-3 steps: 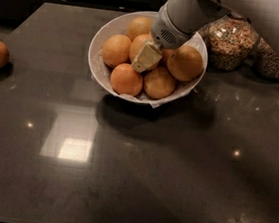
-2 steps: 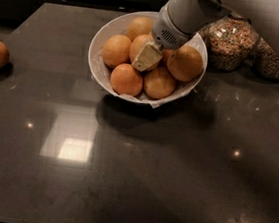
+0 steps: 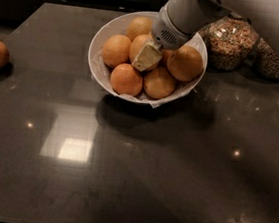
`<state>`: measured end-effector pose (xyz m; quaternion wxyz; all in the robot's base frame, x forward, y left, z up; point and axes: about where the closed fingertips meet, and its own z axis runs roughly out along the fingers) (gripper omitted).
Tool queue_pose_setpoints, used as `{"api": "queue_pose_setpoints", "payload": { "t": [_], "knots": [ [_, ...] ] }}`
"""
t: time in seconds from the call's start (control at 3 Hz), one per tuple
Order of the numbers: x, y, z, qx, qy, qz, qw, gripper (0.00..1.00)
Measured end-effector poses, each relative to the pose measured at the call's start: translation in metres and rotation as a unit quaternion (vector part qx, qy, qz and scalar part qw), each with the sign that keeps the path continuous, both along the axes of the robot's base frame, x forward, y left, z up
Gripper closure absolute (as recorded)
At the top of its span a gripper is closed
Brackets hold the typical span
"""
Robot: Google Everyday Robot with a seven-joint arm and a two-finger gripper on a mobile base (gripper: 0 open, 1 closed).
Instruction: Pick orange from white bowl
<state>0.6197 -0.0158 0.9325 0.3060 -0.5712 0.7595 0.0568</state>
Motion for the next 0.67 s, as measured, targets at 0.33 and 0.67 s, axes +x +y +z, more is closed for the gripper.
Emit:
{"api": "queue_pose_setpoints", "payload": {
  "t": [0.33, 0.67],
  "knots": [
    [-0.002, -0.003, 0.01, 0.01, -0.007, 0.009, 0.9999, 1.0],
    [-0.005, -0.018, 0.035, 0.023, -0.025, 0.018, 0.9993, 1.0]
  ]
}}
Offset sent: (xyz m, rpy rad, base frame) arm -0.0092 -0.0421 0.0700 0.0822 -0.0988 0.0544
